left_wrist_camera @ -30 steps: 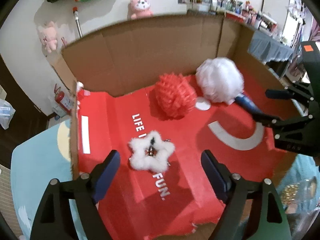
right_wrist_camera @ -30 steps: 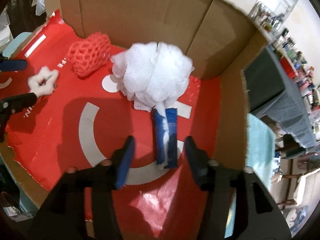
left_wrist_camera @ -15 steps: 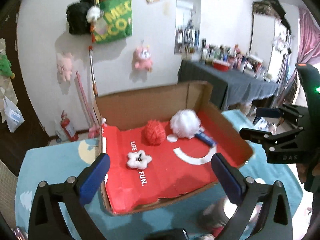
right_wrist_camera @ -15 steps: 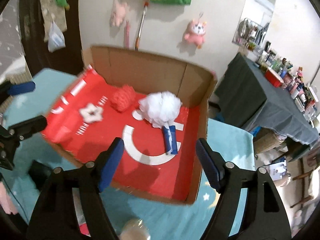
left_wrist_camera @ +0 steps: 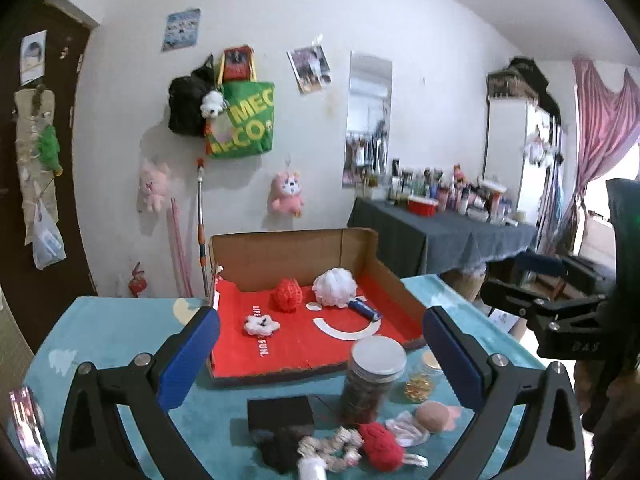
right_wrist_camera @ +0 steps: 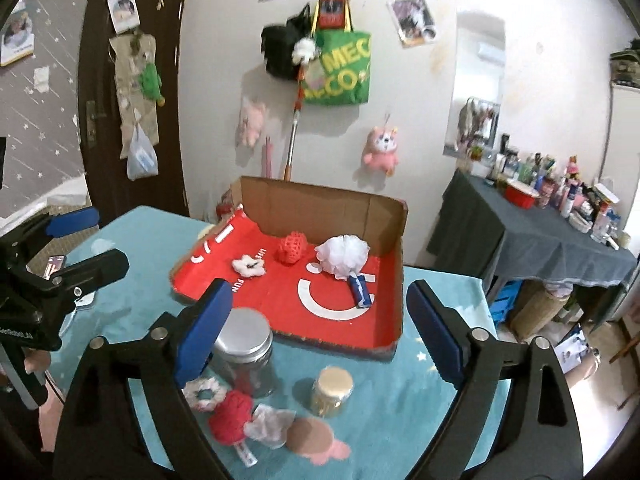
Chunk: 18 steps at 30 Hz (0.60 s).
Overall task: Organize soft objects
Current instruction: 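Move both tools back toward the remaining items on the table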
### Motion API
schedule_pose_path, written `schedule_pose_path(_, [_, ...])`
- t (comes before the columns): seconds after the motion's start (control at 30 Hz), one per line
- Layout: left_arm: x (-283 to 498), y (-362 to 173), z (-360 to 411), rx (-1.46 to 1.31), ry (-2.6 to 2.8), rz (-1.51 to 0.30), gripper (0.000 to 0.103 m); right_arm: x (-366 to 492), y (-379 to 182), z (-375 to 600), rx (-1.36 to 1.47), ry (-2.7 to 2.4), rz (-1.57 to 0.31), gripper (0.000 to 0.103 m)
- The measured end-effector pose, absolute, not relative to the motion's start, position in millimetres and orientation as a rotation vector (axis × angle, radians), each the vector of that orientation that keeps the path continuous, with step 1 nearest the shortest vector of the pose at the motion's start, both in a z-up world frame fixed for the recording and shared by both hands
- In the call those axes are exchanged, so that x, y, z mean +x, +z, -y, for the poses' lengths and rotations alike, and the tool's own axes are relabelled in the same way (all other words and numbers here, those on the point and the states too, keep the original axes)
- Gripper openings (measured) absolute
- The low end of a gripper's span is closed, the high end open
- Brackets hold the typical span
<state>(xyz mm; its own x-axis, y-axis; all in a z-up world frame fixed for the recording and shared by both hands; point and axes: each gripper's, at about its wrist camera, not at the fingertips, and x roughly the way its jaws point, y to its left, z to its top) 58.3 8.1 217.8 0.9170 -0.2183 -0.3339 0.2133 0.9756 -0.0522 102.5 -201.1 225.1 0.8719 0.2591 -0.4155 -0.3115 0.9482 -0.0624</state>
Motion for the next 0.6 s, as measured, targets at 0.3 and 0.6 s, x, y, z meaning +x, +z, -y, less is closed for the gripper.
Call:
schedule_pose_path(0.3, [11, 181, -3, -0.011, -0.162, -0.296, 0.103, 41, 185, 212, -0.087, 0.215, -0.349, 0.091])
schedule_pose_path(0.6, [3, 120, 8, 0.007, -0.148, -0.376, 0.103, 22, 132, 219, -0.074, 0.144, -0.374, 0.091])
